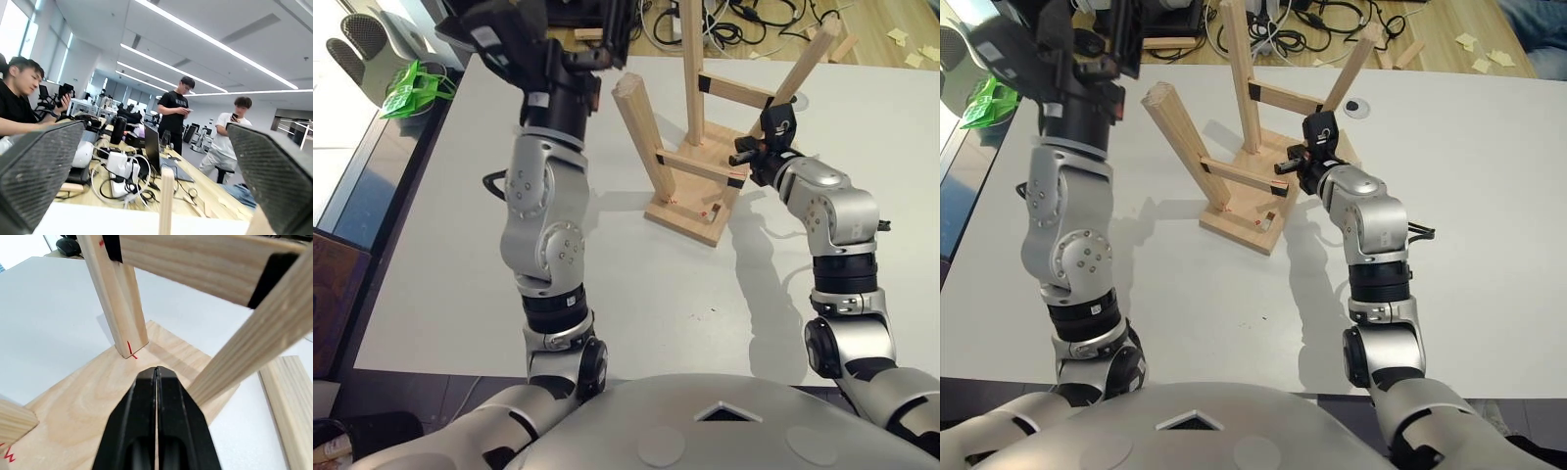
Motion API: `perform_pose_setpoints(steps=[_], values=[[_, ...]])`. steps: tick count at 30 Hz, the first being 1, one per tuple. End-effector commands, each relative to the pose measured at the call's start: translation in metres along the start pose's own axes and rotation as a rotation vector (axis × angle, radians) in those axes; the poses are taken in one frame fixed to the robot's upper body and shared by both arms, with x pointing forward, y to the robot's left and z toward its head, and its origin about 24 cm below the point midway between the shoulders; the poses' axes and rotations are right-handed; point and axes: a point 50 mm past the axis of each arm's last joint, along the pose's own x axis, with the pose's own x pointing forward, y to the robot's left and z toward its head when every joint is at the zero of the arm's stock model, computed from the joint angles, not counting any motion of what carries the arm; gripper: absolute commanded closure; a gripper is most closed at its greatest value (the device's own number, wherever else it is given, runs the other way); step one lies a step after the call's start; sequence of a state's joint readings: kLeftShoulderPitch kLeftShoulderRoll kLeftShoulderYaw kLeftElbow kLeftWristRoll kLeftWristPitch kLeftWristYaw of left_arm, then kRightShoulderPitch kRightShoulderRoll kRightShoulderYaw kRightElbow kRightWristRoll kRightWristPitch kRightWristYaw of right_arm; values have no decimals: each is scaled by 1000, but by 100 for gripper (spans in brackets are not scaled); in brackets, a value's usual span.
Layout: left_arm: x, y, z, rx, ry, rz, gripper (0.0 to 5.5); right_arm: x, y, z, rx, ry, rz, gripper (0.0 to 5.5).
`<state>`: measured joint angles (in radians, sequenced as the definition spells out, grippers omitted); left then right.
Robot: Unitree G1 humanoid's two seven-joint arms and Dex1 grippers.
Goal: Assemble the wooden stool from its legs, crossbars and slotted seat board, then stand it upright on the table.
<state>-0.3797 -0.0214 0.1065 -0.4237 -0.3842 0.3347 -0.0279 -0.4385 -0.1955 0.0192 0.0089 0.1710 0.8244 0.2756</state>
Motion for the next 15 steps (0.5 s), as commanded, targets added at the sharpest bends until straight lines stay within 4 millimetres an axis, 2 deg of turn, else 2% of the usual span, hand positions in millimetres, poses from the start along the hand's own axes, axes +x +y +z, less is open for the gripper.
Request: perform_pose_setpoints(steps=[1,4,7,9,12,15], values=[[2,20,6,110,26,129,11,-20,-20,-1,-154,6,-86,550],[-11,50,-14,269,199,315,11,-38,-37,4,-211,-13,-157,550],[-34,64,-53,327,452,359,11,-58,-62,25,-222,-180,-299,550],[-53,59,-82,337,651,298,11,-74,-81,34,-225,-290,-421,550],[-79,44,-111,393,902,154,11,-89,-102,38,-202,-372,-564,550],[-99,42,-123,471,1065,69,11,-97,-117,44,-157,-428,-676,550]])
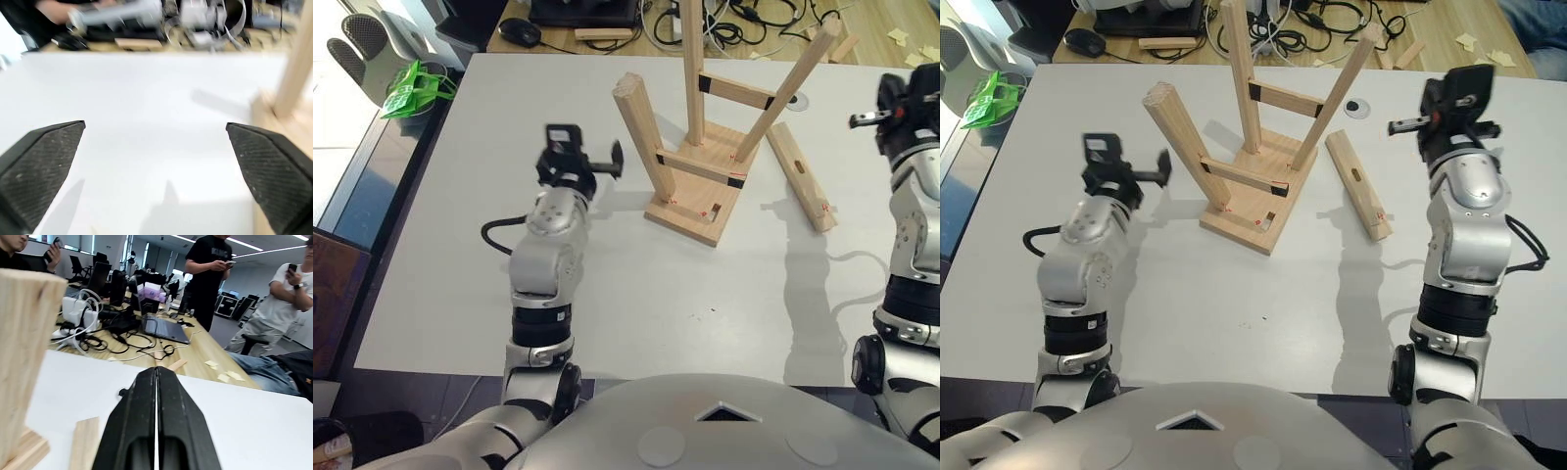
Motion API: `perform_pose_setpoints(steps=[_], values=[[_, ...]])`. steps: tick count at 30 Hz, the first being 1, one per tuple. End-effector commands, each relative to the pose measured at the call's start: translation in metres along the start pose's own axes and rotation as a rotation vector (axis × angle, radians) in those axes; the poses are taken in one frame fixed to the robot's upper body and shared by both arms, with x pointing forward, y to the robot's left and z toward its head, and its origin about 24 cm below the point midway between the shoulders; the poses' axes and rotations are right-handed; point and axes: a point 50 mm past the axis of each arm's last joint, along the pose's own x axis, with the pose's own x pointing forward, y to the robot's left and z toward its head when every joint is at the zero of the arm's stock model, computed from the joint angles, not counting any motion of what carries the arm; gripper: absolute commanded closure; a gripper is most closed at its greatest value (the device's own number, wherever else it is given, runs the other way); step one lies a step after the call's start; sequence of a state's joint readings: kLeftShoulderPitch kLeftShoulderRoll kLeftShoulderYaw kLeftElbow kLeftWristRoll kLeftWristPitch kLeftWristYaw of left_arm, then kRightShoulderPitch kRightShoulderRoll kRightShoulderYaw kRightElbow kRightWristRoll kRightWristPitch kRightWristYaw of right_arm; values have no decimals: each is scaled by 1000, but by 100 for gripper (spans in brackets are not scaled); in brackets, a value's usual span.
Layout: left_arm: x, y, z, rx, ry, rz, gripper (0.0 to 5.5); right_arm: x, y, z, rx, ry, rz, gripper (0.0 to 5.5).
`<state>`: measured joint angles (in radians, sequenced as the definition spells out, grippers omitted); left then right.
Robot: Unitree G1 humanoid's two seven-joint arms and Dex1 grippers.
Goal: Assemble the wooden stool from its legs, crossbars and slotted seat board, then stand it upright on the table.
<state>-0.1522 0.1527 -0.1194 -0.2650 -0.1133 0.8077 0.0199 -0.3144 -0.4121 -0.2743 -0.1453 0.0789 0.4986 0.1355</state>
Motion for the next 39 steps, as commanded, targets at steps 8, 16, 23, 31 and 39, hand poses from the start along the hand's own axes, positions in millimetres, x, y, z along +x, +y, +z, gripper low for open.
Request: perform_pose_setpoints(steps=[8,16,23,31,39], values=[[-13,-24,-39,217,234,-187,11,6,-17,3,113,-19,-140,550],[-22,-56,-46,220,238,-413,11,-16,-32,-66,169,346,-77,550],[-16,-33,-35,156,132,-236,10,-39,-19,-71,218,527,180,451],[-2,5,8,-62,-185,52,10,-23,-6,-65,300,669,252,319],[-2,34,30,-178,-379,244,10,-13,8,-69,316,737,311,196]])
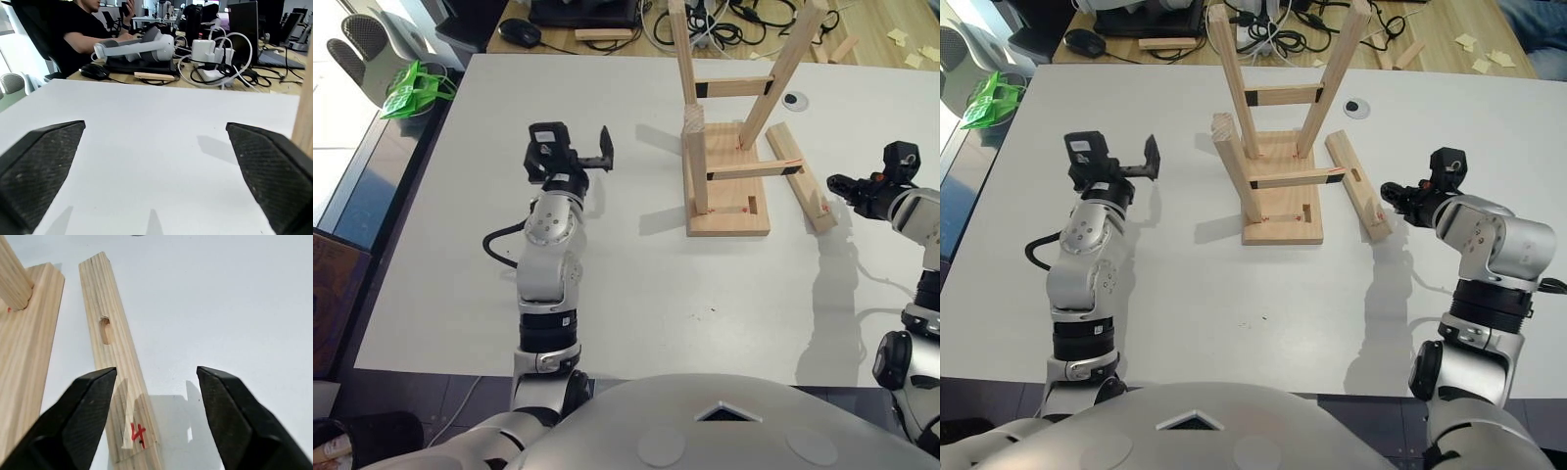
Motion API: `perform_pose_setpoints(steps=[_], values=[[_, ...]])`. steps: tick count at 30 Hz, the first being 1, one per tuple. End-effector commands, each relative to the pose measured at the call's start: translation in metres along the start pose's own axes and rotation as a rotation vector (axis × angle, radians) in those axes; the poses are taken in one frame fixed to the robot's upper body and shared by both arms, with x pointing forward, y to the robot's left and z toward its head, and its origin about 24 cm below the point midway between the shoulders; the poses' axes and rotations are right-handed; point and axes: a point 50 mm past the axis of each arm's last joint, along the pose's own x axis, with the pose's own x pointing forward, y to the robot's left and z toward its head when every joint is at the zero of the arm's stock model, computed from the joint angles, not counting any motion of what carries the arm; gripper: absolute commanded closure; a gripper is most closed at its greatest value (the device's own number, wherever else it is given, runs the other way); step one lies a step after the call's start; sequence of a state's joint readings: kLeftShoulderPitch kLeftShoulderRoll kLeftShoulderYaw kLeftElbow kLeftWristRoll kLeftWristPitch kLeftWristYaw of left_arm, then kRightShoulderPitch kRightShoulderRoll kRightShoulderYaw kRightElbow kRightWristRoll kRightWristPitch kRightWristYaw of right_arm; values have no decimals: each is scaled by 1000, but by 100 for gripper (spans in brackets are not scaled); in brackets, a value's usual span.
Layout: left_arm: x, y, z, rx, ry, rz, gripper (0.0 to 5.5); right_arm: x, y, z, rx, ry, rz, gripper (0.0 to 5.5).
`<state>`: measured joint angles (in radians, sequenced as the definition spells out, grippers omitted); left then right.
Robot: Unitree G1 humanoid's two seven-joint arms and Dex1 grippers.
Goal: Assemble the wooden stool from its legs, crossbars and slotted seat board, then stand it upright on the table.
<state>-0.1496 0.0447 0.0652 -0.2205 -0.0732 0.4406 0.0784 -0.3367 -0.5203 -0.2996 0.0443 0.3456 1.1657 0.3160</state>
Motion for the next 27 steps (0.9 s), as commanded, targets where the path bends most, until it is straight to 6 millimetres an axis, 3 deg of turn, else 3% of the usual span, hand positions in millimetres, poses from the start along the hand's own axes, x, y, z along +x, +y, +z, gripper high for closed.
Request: perform_pose_setpoints(steps=[1,4,11,18,27], values=[[4,1,6,-27,-54,31,10,4,11,4,-39,9,51,180],[6,1,7,-28,-68,36,10,7,15,4,-66,35,59,129],[9,3,16,-63,-137,22,10,12,1,-9,-31,176,-11,13],[15,6,16,-87,-164,68,10,18,-8,-17,-127,303,33,13],[21,16,19,-128,-197,143,10,32,-4,-15,-278,411,81,173]])
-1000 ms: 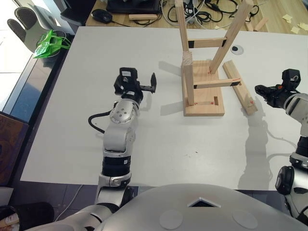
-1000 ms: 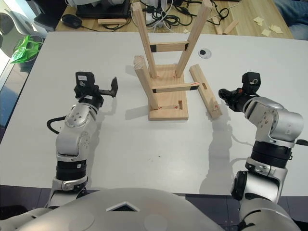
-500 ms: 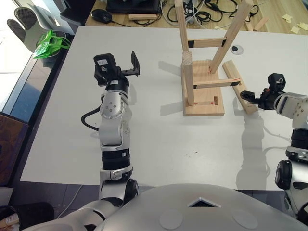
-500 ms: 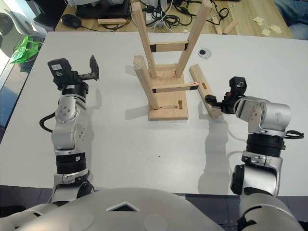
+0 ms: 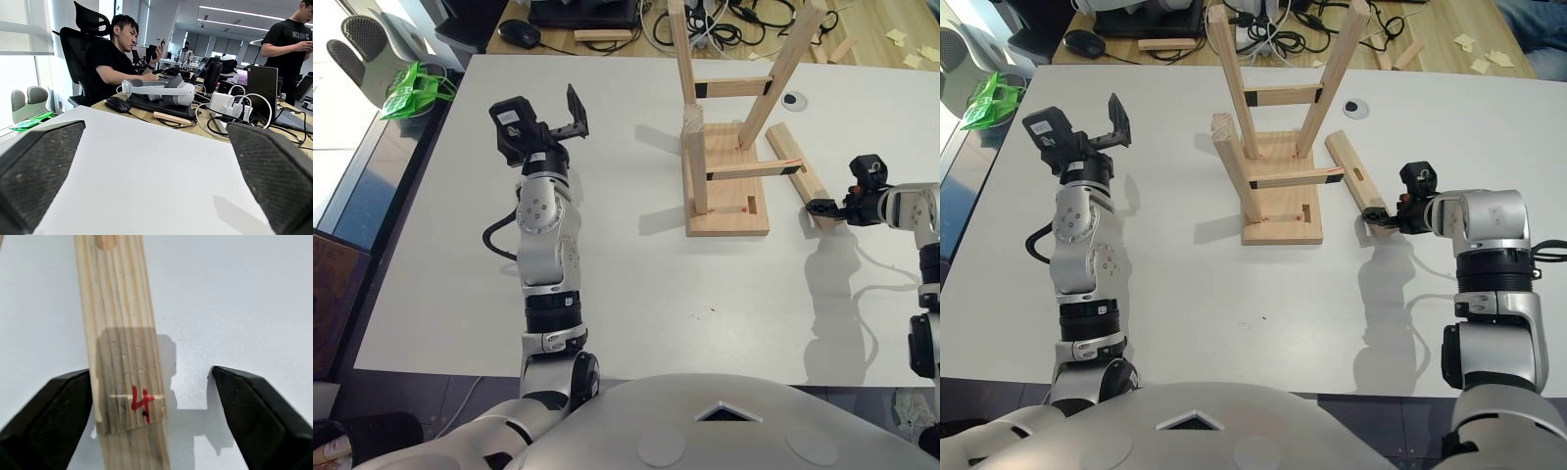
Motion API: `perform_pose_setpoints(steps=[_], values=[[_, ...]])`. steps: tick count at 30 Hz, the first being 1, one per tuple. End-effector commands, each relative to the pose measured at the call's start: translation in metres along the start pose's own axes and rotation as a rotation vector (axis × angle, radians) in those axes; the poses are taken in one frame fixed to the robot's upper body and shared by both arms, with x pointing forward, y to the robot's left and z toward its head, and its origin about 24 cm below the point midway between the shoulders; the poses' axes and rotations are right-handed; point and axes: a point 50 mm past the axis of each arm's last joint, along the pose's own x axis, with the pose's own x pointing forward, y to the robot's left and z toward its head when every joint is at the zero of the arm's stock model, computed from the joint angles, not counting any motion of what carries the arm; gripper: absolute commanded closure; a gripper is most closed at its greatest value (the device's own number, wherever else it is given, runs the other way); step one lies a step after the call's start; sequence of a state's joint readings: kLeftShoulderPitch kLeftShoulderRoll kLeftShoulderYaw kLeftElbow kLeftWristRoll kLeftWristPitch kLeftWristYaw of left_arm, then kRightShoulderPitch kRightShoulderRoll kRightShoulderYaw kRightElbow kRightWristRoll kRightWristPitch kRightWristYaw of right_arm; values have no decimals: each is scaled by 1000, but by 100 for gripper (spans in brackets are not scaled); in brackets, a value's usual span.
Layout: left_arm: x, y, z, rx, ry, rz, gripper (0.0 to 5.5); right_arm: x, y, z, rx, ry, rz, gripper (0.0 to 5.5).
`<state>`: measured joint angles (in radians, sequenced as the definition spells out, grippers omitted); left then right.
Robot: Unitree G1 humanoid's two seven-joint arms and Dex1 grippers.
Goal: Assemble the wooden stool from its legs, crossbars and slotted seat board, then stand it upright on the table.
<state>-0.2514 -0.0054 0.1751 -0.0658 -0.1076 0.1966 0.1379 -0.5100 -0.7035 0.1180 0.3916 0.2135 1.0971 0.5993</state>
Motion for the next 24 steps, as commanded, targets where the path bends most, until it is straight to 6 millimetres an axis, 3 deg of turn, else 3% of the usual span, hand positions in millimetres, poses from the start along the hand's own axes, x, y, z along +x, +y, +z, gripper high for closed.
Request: perform_pose_setpoints(steps=[1,11,18,24], values=[[5,5,4,2,-23,19,10,11,5,-6,-11,80,40,187],[15,11,22,-34,-117,57,10,20,13,-5,35,73,80,347],[21,13,35,-39,-195,65,10,20,13,-2,58,6,42,347],[27,22,56,-10,-263,94,10,10,11,19,104,-251,-178,347]])
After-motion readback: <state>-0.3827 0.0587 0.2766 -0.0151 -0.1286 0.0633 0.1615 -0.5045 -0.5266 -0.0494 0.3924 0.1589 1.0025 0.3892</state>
